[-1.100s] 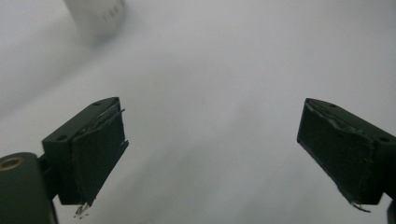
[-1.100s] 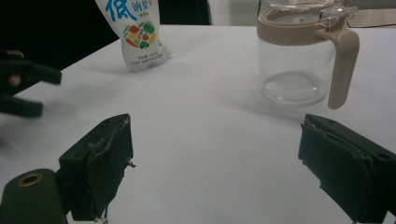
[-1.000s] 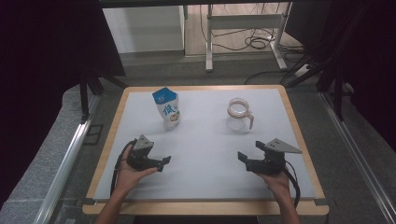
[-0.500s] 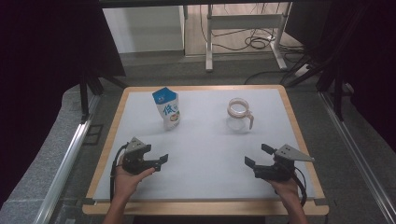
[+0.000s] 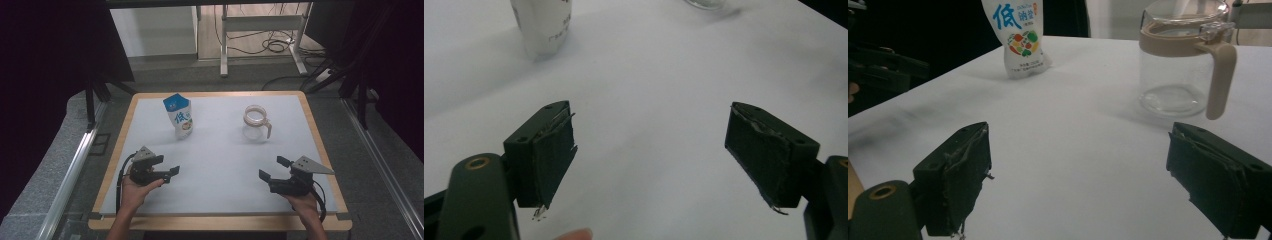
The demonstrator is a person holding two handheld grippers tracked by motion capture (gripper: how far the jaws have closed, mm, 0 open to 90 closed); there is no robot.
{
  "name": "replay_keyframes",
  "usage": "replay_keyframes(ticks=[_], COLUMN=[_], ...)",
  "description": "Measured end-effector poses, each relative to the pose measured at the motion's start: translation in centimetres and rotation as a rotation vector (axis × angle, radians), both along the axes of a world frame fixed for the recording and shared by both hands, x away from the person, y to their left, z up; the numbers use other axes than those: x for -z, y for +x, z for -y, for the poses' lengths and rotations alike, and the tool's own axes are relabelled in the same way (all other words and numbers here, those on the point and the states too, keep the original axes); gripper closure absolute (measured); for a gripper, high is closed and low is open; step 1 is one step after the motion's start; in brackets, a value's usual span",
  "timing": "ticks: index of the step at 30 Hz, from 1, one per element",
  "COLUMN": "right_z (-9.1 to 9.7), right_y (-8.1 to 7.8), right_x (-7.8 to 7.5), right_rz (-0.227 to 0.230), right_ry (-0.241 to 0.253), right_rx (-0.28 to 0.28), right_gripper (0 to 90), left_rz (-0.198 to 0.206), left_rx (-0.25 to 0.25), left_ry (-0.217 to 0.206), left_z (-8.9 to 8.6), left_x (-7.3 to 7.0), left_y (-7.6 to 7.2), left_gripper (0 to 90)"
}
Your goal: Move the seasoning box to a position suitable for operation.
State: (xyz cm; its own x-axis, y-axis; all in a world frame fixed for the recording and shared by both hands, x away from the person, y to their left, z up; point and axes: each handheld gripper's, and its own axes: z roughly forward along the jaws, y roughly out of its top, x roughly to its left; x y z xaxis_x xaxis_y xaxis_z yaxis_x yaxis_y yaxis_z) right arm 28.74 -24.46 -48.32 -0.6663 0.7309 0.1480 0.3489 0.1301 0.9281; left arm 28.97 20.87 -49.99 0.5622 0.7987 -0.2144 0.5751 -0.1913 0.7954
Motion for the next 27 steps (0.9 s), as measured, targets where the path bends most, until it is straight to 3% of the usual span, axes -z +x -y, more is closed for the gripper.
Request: replay_keyframes(ticks=[6, 15, 22, 27], right_z=[-0.6, -2.0, -2.8, -3.3], right_y=[0.9, 3.0, 5.5, 8.1], right_x=[-0.5, -2.0, -2.8, -2.9], right_rz=[-0.008, 0.006, 0.016, 0.021], right_ry=[-0.006, -0.076, -0.138, -0.186], right_rx=[0.001, 0.012, 0.049, 0.083], right_gripper=[11.3, 11.3, 11.3, 10.5], left_rz=[-0.011, -0.01, -0.02, -0.006], left_rx=[0.017, 0.033, 0.036, 0.06], left_ry=[0.002, -0.018, -0.029, -0.049], left_z=[0.1, -0.1, -0.3, -0.5], left_x=[-0.2, -0.6, -0.5, -0.5], left_y=[-0.3, -0.6, -0.5, -0.6], left_gripper=[20.2, 20.4, 20.4, 20.5])
